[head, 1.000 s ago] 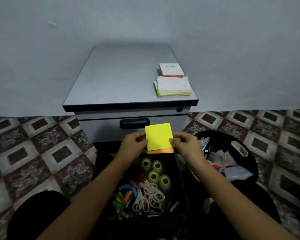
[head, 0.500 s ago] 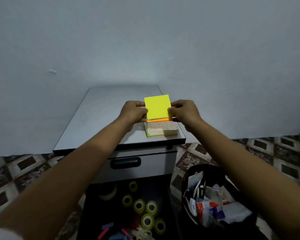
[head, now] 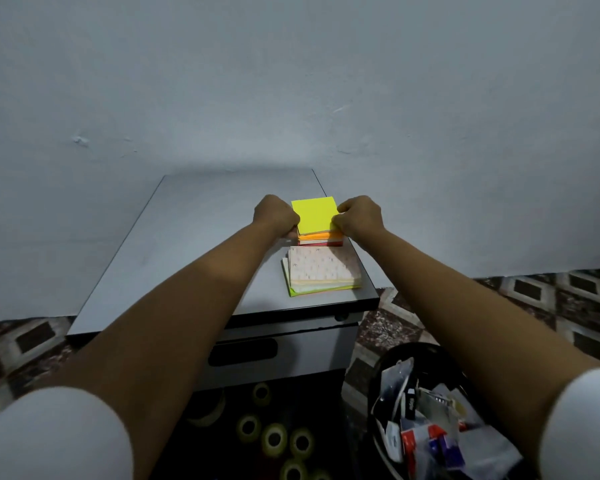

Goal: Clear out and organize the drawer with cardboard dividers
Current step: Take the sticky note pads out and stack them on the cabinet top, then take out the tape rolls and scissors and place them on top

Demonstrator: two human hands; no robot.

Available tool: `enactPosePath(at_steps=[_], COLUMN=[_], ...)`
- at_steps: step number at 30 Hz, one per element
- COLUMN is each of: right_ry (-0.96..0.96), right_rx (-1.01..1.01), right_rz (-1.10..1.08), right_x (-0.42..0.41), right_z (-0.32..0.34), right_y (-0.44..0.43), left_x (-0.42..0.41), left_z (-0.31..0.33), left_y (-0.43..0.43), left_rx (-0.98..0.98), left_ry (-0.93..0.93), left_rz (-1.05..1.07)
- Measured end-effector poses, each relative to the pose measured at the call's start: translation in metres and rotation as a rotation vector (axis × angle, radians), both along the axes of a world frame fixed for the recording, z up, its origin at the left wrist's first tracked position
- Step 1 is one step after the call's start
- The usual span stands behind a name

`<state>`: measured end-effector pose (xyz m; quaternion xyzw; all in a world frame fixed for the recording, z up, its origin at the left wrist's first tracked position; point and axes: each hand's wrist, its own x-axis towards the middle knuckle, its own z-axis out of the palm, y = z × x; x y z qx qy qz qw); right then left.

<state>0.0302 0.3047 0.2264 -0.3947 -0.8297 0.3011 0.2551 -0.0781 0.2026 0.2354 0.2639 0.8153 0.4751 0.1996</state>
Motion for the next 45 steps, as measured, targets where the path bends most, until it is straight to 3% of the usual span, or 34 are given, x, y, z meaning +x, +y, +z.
enactPosePath(at_steps=[6, 12, 18, 23, 28, 34, 40, 45], right_ry=[-0.087, -0.087, -0.01, 0.002, -0.044, -0.158, -0.331, -0.381], right_rx=[0.036, 0.136, 0.195, 0.178, 0.117, -0.03, -0.245, -0.382], right_rz=[0.032, 0.084, 0.211, 0.31, 0.384, 0.473, 0.447, 0.365], right_x=[-0.003, 0.009, 0.036, 0.075, 0.109, 0.139, 0.139, 0.129], right_z=[-0.011, -0.005, 0.004, -0.001, -0.034, -0.108, -0.186, -0.228], right_y=[0.002, -0.008, -0.059, -0.105, -0.142, -0.179, -0.204, -0.212], left_x=[-0.003, 0.004, 0.036, 0.067, 0.091, 0.105, 0.094, 0.076], left_z=[-0.01, -0.002, 0.007, -0.008, -0.044, -0.118, -0.206, -0.257], left_y=[0.001, -0.021, -0.066, -0.118, -0.177, -0.238, -0.268, -0.263], left_rx=[-0.089, -0.015, 0.003, -0.014, 0.011, -0.127, -0.319, -0.394], left_ry=[0.028, 0.134, 0.335, 0.391, 0.262, 0.199, 0.011, 0.036], left_rz=[-0.02, -0.04, -0.173, -0.203, -0.209, -0.189, -0.081, -0.02])
